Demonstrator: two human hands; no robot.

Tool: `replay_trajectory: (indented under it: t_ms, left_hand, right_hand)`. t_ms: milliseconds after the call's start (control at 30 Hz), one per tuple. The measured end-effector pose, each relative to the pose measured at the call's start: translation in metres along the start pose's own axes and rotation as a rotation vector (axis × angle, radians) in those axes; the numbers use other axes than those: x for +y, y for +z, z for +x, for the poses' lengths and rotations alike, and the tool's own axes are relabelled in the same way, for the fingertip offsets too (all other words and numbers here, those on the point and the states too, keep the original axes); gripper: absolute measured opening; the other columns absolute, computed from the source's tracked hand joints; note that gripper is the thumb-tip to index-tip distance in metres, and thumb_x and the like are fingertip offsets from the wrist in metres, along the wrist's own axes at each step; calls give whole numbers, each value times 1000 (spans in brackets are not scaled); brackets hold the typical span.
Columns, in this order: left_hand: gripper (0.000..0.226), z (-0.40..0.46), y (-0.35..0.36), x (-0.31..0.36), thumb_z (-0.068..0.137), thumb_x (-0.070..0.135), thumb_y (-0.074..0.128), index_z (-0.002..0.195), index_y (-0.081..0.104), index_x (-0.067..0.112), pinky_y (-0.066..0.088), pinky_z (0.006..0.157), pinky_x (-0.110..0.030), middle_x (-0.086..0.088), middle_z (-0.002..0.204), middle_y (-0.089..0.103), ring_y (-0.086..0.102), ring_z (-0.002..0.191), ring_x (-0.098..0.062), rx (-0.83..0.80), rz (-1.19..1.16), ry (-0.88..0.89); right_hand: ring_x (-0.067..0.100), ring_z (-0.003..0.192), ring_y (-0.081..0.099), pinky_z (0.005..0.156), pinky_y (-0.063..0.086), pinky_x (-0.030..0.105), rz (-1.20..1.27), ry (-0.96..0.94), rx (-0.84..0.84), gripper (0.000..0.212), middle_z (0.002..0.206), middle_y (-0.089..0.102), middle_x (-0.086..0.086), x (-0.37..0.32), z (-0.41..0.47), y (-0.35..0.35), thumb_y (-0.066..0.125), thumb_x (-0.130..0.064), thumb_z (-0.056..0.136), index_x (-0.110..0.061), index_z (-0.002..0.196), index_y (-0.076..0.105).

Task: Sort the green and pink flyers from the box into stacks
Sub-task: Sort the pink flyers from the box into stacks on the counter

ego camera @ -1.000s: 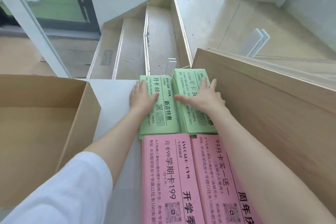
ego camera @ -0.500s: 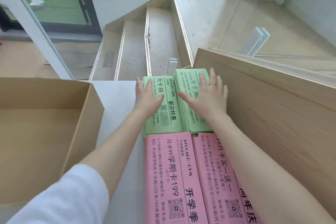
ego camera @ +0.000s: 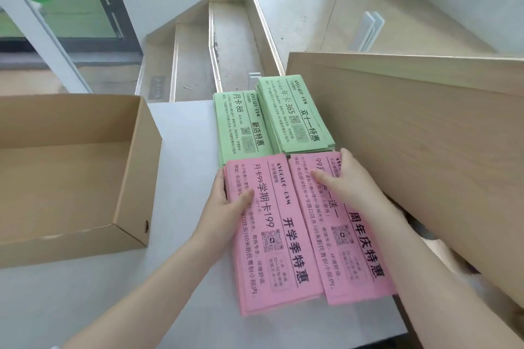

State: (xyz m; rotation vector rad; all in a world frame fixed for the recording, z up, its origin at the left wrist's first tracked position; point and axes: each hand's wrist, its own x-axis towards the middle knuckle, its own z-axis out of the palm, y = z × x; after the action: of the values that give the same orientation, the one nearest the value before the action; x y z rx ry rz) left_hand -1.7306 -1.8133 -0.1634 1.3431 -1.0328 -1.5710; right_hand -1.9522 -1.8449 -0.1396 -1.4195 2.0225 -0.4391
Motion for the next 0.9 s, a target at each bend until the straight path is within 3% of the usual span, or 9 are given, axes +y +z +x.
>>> replay_trajectory:
  t_ms: [67, 200, 300, 367, 433, 567, 633, 767, 900]
  left_hand:
    - [45, 0, 1, 1, 92, 11, 55, 129, 41, 30, 55, 84, -44, 4, 114, 67, 68, 96, -16, 9, 2, -4]
    - [43, -1, -2, 1, 93, 11, 54, 129, 41, 31, 56, 82, -40, 3, 116, 66, 68, 96, -16, -20, 29, 16]
    - [47, 0, -2, 3, 94, 14, 52, 134, 35, 31, 55, 83, -31, 3, 127, 59, 66, 99, -12, -49, 46, 1]
    - [69, -2, -2, 2, 95, 28, 50, 147, 6, 30, 37, 104, -30, 9, 147, 31, 45, 126, -9, -9, 159, -23]
    - [89, -14, -4, -1, 90, 45, 49, 144, -21, 28, 2, 116, -31, 10, 156, -13, -6, 142, -5, 17, 456, 134]
    - [92, -56, -5, -11, 71, 81, 27, 139, -17, 37, -21, 109, -24, 12, 144, -40, -37, 132, -3, -219, 1151, 514]
    - [103, -66, -4, -17, 65, 89, 12, 144, -4, 27, -20, 111, -25, 6, 150, -26, -26, 139, -9, -287, 1344, 655]
    - [92, -70, -3, -25, 80, 77, 18, 138, 43, 10, 11, 114, -34, -10, 147, 36, 33, 135, -27, -307, 1565, 749]
    - [81, -70, -7, -29, 91, 64, 7, 127, 57, 11, 38, 99, -41, -7, 132, 56, 55, 119, -23, -330, 1574, 696]
  right_hand:
    - [15, 102, 57, 82, 47, 34, 31, -19, 19, 53, 118, 57, -3, 0, 0, 2, 65, -45, 80, -22, 121, 42]
    - [12, 100, 52, 82, 42, 30, 31, -61, 28, 61, 126, 52, -1, 2, -2, 1, 64, -45, 81, -22, 131, 37]
    - [18, 127, 42, 101, 35, 35, -5, -72, 32, 87, 152, 27, 3, 2, -5, 3, 58, -52, 83, -16, 147, 12]
    - [18, 143, 18, 112, 20, 40, -38, -138, 57, 93, 158, 2, -1, 5, -19, -4, 50, -61, 83, -22, 149, -2]
    - [9, 142, 13, 111, 20, 39, -54, -320, 73, 87, 157, 4, -9, 12, -50, -17, 43, -70, 79, -29, 149, 11]
    - [3, 134, 28, 113, 24, 38, -298, -654, 42, 86, 144, 35, -15, 45, -117, -19, 50, -77, 64, -29, 135, 45]
    - [2, 134, 25, 114, 20, 34, -426, -667, -20, 93, 145, 35, -12, 61, -130, -6, 55, -75, 58, -25, 136, 45]
    - [4, 132, 31, 110, 19, 36, -510, -704, 15, 92, 141, 45, -4, 66, -132, 6, 53, -75, 58, -23, 134, 49]
    - [12, 123, 47, 103, 35, 41, -481, -724, 71, 75, 131, 57, 0, 66, -126, 10, 54, -68, 64, -23, 123, 60]
